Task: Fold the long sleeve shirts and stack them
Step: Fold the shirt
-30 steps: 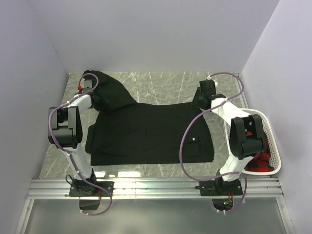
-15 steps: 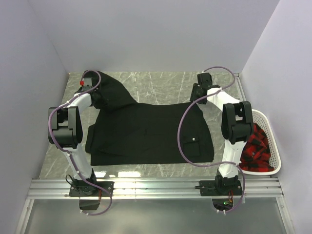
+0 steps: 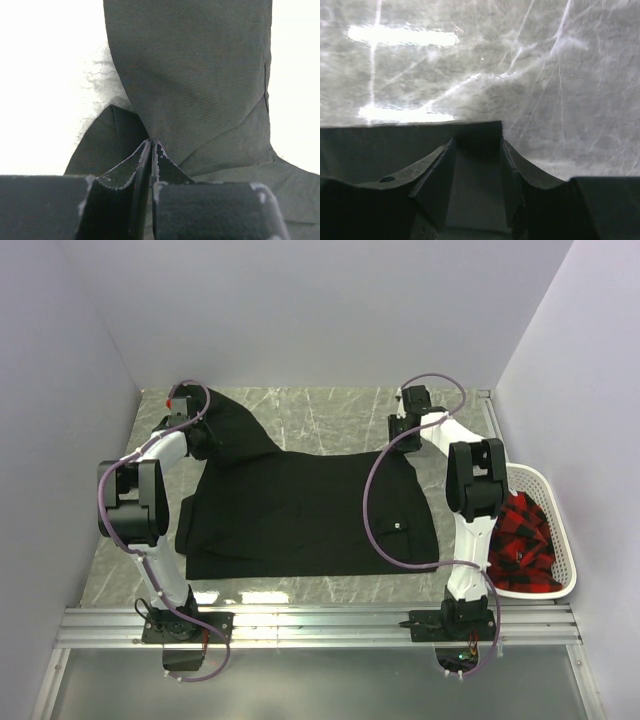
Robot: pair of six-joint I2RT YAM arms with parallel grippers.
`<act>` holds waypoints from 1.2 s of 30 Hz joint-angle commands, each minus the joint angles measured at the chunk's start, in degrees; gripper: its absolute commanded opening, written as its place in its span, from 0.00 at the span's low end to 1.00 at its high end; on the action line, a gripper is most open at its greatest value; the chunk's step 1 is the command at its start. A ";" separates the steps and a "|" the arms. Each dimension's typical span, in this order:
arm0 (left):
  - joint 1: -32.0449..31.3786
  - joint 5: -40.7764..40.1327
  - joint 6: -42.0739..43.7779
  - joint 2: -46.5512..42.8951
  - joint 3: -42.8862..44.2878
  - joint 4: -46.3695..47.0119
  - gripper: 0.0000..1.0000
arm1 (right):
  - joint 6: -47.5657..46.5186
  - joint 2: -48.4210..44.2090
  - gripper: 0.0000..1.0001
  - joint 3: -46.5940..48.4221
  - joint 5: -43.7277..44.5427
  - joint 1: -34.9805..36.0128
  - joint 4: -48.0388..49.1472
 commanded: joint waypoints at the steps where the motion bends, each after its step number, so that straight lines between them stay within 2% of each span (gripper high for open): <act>1: -0.20 1.01 1.69 -3.00 2.16 1.61 0.11 | -2.19 0.73 0.47 3.14 -0.89 -1.26 -2.31; 17: -0.64 1.10 2.04 -3.09 2.07 1.61 0.07 | -4.91 5.12 0.45 9.12 -5.10 -2.59 -8.90; 20: -0.64 0.84 2.13 -3.35 1.99 1.61 0.07 | -5.70 5.74 0.42 9.99 -5.72 -2.50 -10.22; 26: -0.73 1.01 2.57 -3.35 1.90 1.79 0.03 | -6.15 5.91 0.28 10.35 -7.56 -2.58 -10.49; 27: -0.73 1.10 2.65 -3.35 1.90 1.87 0.02 | -6.06 5.91 0.22 10.35 -7.48 -2.59 -10.31; 29: -0.64 1.28 3.00 -3.53 1.90 2.05 0.02 | -6.23 5.74 0.18 10.26 -7.56 -2.58 -10.13; 30: -0.73 1.28 3.09 -3.53 1.90 2.14 0.02 | -6.23 5.74 0.13 9.91 -7.56 -2.50 -9.70; 32: -0.73 1.37 3.62 -3.70 2.07 2.14 0.01 | -6.06 5.22 0.12 9.12 -7.30 -2.50 -9.26; 36: -0.64 1.81 4.41 -5.02 3.74 1.35 0.00 | -5.71 3.28 0.05 7.45 -5.81 -2.50 -7.06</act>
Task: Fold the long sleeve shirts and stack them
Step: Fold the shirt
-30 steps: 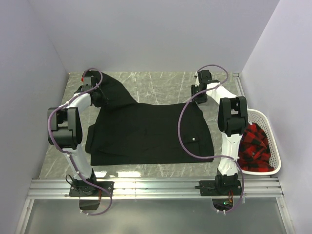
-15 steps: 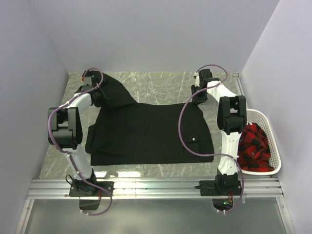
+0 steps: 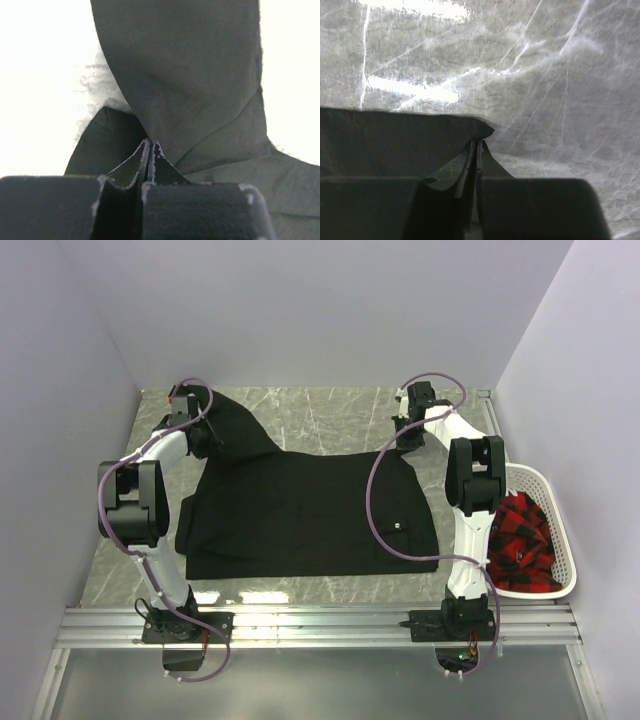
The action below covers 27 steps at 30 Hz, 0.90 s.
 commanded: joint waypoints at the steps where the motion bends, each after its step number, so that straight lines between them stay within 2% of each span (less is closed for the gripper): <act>1: -0.29 0.76 2.05 -5.11 3.72 1.24 0.01 | -0.09 -1.92 0.02 -0.64 1.23 -0.18 2.40; 2: -0.20 0.58 2.23 -5.46 3.81 1.24 0.01 | -0.09 -3.14 0.00 -1.25 1.76 -0.27 2.84; 11: -0.29 -1.27 3.55 -9.24 5.04 0.18 0.00 | 2.02 -11.94 0.00 -9.24 4.93 -0.18 10.75; 20: -0.38 -3.20 3.02 -14.25 0.65 -0.96 0.00 | 8.87 -22.66 0.00 -22.59 7.82 -0.18 19.97; 27: -0.73 -5.13 1.70 -20.92 -4.71 -1.40 0.01 | 13.00 -29.52 0.00 -30.78 9.67 -0.18 22.71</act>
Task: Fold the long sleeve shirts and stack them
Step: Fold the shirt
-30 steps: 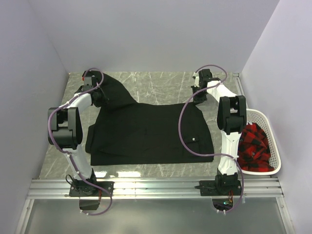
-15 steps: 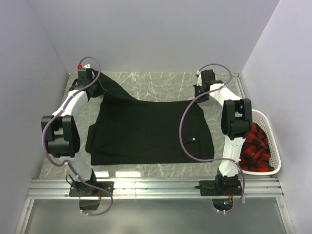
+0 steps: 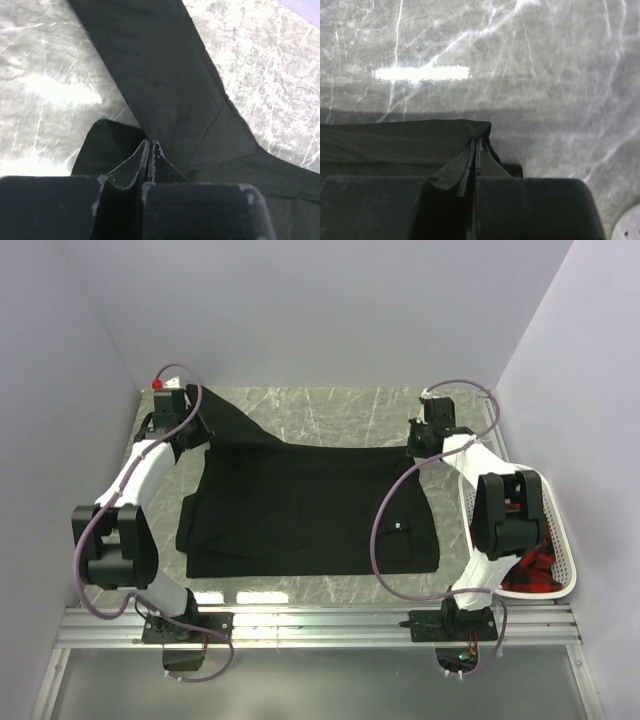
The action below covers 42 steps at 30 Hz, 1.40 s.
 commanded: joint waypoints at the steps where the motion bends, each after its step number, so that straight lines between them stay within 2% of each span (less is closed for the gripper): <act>1: -0.03 -3.10 -0.51 -5.06 -2.39 -0.06 0.00 | 3.48 -5.19 0.00 -4.11 3.29 -0.18 4.13; 9: -0.03 -4.51 -2.35 -11.92 -10.04 -1.73 0.00 | 10.59 -11.00 0.00 -13.35 3.29 0.17 7.30; 21: -0.03 -8.38 -4.81 -21.49 -20.41 -3.85 0.01 | 16.57 -15.49 0.00 -22.06 4.52 2.63 4.67; 24: -0.03 -8.03 -6.04 -23.61 -23.66 -3.84 0.00 | 18.16 -16.10 0.05 -24.17 4.26 3.16 4.75; 27: -0.03 -8.11 -7.09 -24.84 -26.30 -4.63 0.02 | 19.56 -17.33 0.21 -26.36 3.82 3.34 5.10; 28: -0.03 -7.94 -7.36 -25.02 -26.74 -4.90 0.03 | 19.83 -17.94 0.31 -27.07 3.64 3.42 5.36; 31: -0.03 -6.37 -8.06 -25.46 -28.94 -5.25 0.06 | 20.35 -20.13 0.39 -27.07 3.55 3.60 5.01; 37: -0.03 -4.34 -8.68 -26.34 -31.84 -5.60 0.08 | 20.71 -28.14 0.40 -24.97 6.27 5.88 6.42; 42: -0.03 -4.34 -8.68 -26.60 -32.37 -5.78 0.08 | 21.93 -29.12 0.40 -23.91 4.88 7.20 9.23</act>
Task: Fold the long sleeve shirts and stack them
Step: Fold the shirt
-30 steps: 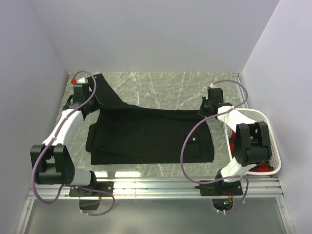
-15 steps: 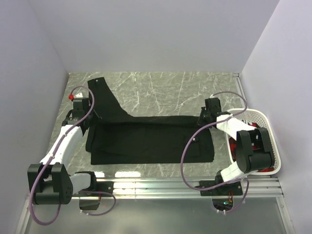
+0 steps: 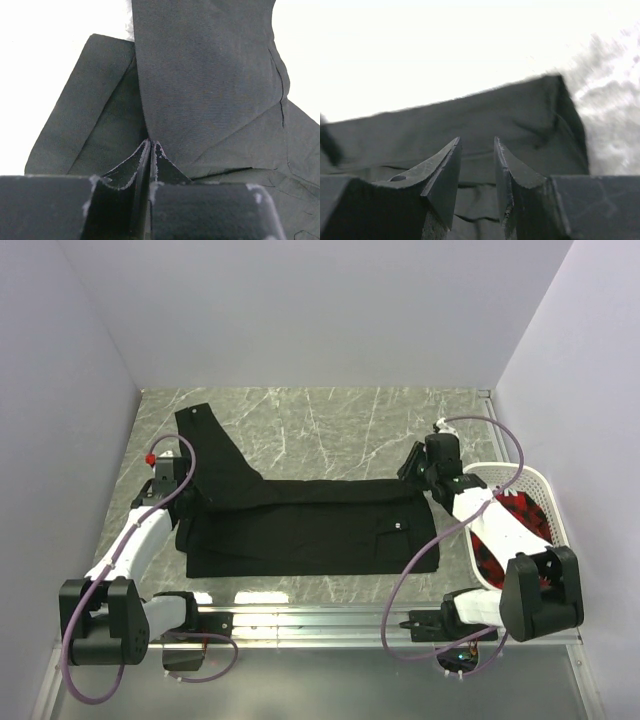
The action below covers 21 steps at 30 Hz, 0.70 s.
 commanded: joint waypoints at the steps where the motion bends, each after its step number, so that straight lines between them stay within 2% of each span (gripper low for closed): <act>1: 0.06 1.02 -0.59 -1.55 -0.20 0.45 0.08 | 1.78 0.76 0.40 3.17 -0.04 0.86 3.20; 5: 0.06 1.46 -0.16 -2.34 -0.11 0.63 0.08 | 3.19 6.48 0.40 3.27 -0.31 1.83 2.84; 10: 0.06 1.37 0.02 -3.66 -0.37 -0.07 0.08 | 5.57 10.70 0.38 -1.30 -0.93 1.92 4.61; 21: 0.06 0.14 -2.44 -5.60 -1.07 -1.48 0.08 | 8.46 7.89 0.34 -7.10 2.76 1.83 -1.19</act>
